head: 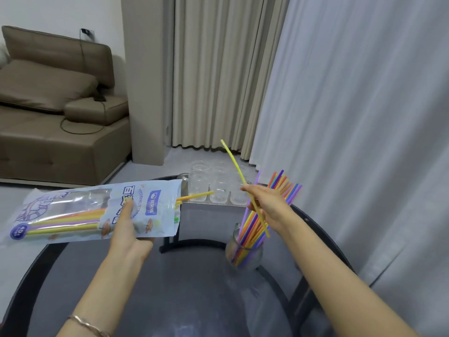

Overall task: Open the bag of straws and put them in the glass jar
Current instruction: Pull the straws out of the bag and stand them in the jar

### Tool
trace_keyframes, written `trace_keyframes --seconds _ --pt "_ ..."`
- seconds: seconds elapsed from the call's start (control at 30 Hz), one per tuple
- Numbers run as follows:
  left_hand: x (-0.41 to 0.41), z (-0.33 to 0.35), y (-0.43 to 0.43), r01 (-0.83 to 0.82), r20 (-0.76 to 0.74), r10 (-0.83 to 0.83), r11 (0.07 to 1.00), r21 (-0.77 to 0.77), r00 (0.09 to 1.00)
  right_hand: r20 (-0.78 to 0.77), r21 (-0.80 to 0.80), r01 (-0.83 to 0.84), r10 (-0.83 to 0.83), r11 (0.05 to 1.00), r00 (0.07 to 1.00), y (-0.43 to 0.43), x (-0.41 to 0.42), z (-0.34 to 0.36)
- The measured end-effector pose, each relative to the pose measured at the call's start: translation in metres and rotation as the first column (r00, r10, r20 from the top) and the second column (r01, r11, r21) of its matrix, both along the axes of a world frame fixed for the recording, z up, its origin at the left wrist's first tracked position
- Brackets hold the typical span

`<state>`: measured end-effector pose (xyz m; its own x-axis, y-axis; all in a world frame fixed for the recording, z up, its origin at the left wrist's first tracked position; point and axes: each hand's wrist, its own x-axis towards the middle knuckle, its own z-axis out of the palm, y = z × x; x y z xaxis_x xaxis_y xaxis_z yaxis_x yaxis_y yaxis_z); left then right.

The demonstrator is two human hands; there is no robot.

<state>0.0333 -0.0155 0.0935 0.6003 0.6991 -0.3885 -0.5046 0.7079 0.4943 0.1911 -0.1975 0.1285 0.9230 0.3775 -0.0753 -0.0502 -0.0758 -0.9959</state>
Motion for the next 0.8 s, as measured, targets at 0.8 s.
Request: trace_keyframes --seconds 0.8 --pt "-0.029 -0.036 -0.056 0.107 -0.045 -0.106 0.994 0.019 0.993 0.331 -0.190 0.359 -0.285 0.914 0.900 -0.066 -0.042 -0.053"
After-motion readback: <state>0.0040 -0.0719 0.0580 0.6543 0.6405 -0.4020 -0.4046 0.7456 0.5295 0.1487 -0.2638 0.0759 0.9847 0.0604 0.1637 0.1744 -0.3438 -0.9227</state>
